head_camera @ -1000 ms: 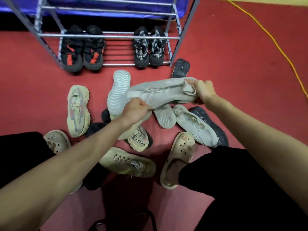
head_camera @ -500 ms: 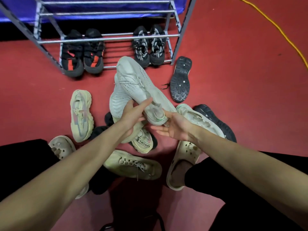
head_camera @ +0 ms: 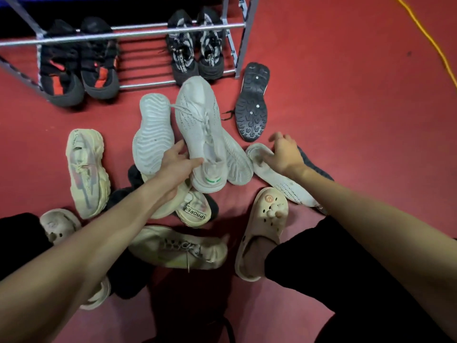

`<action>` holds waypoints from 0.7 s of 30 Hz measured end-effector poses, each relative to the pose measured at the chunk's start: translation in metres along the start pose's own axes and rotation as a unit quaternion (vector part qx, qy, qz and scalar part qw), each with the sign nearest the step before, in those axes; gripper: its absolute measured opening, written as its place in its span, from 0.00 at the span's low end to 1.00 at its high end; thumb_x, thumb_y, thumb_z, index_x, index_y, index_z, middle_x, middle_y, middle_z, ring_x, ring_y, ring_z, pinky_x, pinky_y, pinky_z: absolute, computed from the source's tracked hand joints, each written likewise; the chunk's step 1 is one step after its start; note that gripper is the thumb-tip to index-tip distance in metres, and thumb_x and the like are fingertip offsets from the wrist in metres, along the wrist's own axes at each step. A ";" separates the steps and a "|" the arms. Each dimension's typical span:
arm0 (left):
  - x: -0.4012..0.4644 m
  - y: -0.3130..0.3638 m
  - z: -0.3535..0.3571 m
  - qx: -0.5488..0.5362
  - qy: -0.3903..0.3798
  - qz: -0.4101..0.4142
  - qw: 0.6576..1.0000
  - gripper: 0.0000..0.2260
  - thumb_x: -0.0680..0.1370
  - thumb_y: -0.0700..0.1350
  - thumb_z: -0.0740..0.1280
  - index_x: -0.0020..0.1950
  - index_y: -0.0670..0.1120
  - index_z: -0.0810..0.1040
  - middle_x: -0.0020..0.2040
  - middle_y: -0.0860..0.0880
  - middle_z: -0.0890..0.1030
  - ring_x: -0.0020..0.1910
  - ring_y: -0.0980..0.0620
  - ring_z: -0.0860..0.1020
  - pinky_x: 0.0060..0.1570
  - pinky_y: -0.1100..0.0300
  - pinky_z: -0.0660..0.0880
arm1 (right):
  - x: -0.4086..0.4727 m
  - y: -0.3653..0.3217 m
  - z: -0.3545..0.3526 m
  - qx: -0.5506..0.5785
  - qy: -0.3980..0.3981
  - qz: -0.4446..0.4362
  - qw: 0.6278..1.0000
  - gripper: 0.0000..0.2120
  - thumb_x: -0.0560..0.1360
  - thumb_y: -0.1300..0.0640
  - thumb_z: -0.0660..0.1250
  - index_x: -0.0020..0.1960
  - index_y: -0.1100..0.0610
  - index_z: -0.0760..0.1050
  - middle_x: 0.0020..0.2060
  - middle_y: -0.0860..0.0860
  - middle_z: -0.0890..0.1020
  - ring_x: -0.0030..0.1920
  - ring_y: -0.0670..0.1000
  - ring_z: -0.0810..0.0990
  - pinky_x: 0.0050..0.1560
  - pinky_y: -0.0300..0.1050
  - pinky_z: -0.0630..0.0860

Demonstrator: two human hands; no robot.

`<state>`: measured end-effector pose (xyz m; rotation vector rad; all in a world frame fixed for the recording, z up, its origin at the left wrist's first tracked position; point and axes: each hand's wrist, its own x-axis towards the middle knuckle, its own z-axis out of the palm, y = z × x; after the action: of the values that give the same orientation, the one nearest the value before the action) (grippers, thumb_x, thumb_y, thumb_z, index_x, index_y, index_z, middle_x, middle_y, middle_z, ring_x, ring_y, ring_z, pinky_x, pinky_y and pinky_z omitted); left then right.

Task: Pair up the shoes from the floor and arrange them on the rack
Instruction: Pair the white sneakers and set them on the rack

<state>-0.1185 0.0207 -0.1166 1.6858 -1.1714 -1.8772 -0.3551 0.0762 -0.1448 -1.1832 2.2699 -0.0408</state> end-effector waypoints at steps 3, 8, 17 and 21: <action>0.003 -0.003 0.002 0.013 -0.013 0.020 1.000 0.28 0.74 0.30 0.67 0.72 0.46 0.68 0.62 0.41 0.80 0.57 0.49 0.79 0.39 0.72 0.78 | 0.010 0.006 0.006 -0.131 -0.052 -0.035 0.989 0.25 0.73 0.53 0.68 0.67 0.61 0.70 0.63 0.61 0.73 0.65 0.63 0.71 0.64 0.55 0.68; 0.005 -0.005 0.003 0.028 -0.017 0.024 0.999 0.29 0.74 0.31 0.67 0.73 0.47 0.67 0.63 0.42 0.79 0.53 0.54 0.79 0.40 0.75 0.77 | 0.015 0.003 0.018 -0.272 -0.050 -0.100 0.956 0.18 0.76 0.65 0.63 0.66 0.63 0.71 0.63 0.60 0.73 0.64 0.63 0.72 0.62 0.56 0.71; 0.003 0.005 -0.015 0.027 0.040 0.041 0.998 0.25 0.75 0.33 0.66 0.72 0.46 0.69 0.44 0.50 0.81 0.39 0.60 0.79 0.29 0.75 0.73 | 0.006 -0.005 -0.023 -0.217 0.048 -0.050 0.974 0.15 0.76 0.64 0.63 0.61 0.66 0.76 0.60 0.64 0.74 0.60 0.66 0.74 0.60 0.55 0.73; 0.001 0.016 -0.036 0.035 0.078 0.068 0.994 0.22 0.77 0.34 0.63 0.70 0.47 0.71 0.52 0.47 0.82 0.44 0.55 0.80 0.30 0.76 0.74 | 0.001 -0.031 -0.054 -0.223 0.110 -0.110 0.962 0.13 0.75 0.60 0.65 0.56 0.66 0.79 0.57 0.64 0.75 0.58 0.64 0.75 0.56 0.52 0.72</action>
<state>-0.0894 -0.0016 -0.1026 1.7091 -1.2672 -1.6114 -0.3595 0.0442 -0.0917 -1.7375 2.4024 0.2822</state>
